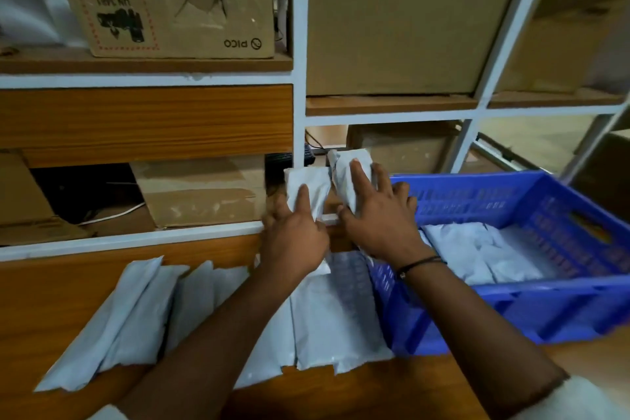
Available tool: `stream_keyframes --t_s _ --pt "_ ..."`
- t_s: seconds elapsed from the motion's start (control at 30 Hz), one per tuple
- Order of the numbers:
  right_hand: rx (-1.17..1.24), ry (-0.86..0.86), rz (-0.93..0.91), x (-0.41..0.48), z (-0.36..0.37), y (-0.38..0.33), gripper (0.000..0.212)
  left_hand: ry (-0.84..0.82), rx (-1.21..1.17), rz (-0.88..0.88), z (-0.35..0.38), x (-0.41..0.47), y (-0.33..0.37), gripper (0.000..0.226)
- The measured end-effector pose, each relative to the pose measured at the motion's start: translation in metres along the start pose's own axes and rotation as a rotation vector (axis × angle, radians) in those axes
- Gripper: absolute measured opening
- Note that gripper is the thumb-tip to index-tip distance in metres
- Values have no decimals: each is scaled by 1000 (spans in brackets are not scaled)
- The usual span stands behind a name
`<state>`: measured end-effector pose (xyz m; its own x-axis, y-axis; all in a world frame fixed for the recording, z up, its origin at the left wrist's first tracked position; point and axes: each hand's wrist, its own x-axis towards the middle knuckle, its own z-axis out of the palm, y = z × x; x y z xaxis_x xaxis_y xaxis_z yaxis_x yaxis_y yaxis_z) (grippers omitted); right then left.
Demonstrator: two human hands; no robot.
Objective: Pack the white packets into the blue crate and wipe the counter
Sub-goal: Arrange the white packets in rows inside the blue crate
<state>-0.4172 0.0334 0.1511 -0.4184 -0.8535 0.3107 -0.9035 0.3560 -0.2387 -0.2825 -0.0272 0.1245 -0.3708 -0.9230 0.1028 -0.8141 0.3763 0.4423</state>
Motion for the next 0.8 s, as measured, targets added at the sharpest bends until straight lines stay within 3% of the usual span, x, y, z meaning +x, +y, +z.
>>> stream_keyframes --t_s 0.17,0.53,0.8 --pt "14 -3 3 12 -23 72 79 12 -5 16 20 9 63 70" --pt "78 -195 114 18 -40 256 83 9 16 -79 115 6 212 71" --pt "37 -343 86 23 -36 311 87 -208 34 -280 169 18 244 66"
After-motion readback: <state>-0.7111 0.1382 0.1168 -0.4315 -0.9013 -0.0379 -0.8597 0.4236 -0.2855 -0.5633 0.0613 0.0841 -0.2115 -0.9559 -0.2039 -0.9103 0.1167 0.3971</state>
